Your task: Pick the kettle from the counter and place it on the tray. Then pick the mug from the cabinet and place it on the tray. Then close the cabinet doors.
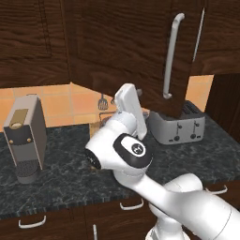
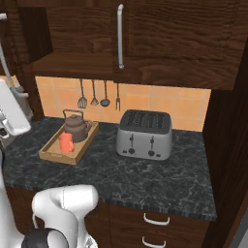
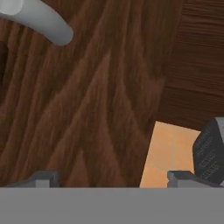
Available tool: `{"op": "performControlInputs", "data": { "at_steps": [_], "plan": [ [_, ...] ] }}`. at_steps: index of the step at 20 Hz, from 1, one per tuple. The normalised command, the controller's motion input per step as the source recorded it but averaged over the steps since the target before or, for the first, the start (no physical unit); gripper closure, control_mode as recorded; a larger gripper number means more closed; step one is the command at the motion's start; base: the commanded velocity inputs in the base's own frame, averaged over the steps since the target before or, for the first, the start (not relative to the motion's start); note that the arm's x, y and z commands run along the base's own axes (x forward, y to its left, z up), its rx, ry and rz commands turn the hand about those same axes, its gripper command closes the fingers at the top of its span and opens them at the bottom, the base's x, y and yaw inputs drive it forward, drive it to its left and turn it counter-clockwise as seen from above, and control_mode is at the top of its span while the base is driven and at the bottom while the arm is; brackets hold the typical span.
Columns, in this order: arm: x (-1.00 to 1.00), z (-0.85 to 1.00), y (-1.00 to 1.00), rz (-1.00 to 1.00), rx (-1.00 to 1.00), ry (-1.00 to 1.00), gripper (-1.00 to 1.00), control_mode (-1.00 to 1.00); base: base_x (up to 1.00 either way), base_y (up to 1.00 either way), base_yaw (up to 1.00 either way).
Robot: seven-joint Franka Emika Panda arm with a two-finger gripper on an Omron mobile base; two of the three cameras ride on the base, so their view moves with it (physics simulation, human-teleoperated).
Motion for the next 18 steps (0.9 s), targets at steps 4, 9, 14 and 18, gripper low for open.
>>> {"op": "performControlInputs", "data": {
  "at_steps": [4,9,14,18],
  "plan": [
    [0.35,0.20,-0.43,0.00,0.00,0.18,-1.00,-1.00,0.00,0.00,0.00],
    [0.41,0.19,-0.36,0.00,0.00,0.19,-1.00,-1.00,0.00,0.00,0.00],
    [0.48,0.18,-0.32,0.00,0.00,0.19,-1.00,-1.00,0.00,0.00,0.00],
    [0.56,0.13,-0.31,0.00,0.00,0.19,-1.00,-1.00,0.00,0.00,0.00]
  ]
}}
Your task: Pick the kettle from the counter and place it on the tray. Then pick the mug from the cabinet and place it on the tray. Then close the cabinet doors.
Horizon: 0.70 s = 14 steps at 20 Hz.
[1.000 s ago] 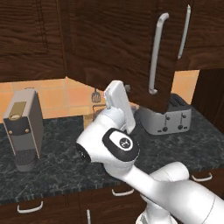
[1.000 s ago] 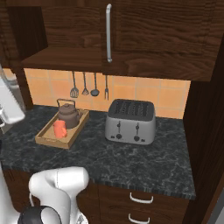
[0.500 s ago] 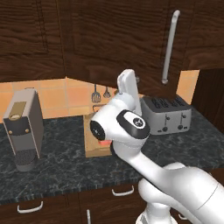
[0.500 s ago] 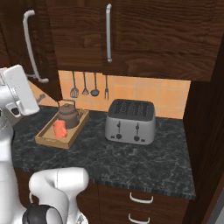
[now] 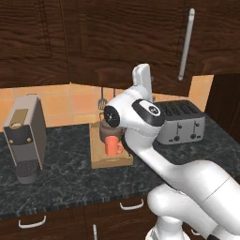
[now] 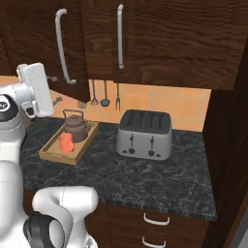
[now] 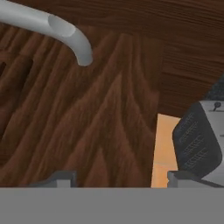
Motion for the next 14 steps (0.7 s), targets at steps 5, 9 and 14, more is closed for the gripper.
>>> {"op": "performControlInputs", "data": {
  "at_steps": [5,9,14],
  "plan": [
    [0.57,0.10,-0.31,0.00,0.00,0.18,-1.00,-1.00,0.00,0.00,0.00],
    [0.60,0.06,-0.30,0.00,0.00,0.19,-1.00,-1.00,0.00,0.00,0.00],
    [0.64,0.03,-0.26,0.00,0.00,0.20,-1.00,-1.00,0.00,0.00,0.00]
  ]
}}
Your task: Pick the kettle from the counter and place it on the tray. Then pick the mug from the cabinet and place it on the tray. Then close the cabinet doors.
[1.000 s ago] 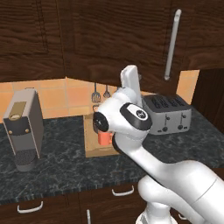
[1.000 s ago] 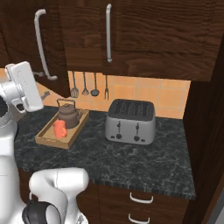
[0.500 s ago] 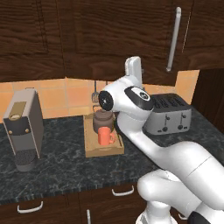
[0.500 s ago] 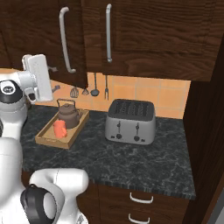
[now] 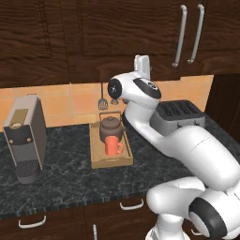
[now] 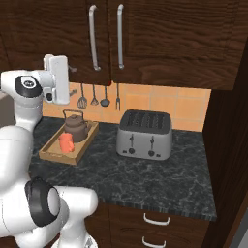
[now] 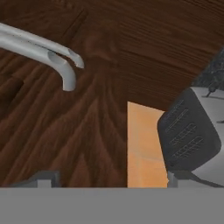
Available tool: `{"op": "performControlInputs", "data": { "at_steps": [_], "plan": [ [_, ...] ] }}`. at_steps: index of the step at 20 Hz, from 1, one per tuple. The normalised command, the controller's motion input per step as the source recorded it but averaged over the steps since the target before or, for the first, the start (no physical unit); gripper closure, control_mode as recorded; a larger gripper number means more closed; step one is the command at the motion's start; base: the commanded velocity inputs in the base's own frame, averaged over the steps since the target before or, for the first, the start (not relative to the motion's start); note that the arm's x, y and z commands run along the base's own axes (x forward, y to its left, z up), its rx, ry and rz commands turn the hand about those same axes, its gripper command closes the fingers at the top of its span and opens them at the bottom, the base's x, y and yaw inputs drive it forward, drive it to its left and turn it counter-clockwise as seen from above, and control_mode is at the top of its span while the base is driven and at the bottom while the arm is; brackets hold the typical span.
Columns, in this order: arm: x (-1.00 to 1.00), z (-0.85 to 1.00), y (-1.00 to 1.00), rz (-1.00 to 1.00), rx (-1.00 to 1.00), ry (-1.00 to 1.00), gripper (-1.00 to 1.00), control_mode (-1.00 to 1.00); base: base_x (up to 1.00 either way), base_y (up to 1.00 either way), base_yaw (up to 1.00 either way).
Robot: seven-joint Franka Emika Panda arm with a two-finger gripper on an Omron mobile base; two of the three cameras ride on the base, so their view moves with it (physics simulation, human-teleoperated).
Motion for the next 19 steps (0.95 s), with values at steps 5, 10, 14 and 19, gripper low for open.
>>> {"op": "performControlInputs", "data": {
  "at_steps": [5,10,14,19],
  "plan": [
    [0.70,0.01,-0.24,0.01,0.00,0.21,-1.00,-1.00,0.00,0.00,0.00],
    [0.71,0.00,-0.25,0.04,0.00,0.19,-1.00,-1.00,0.00,0.00,0.00],
    [0.63,-0.04,-0.24,0.06,0.00,0.15,-1.00,-1.00,0.00,0.00,0.00],
    [0.59,-0.03,-0.27,0.07,0.00,0.15,-1.00,-1.00,0.00,0.00,0.00]
  ]
}}
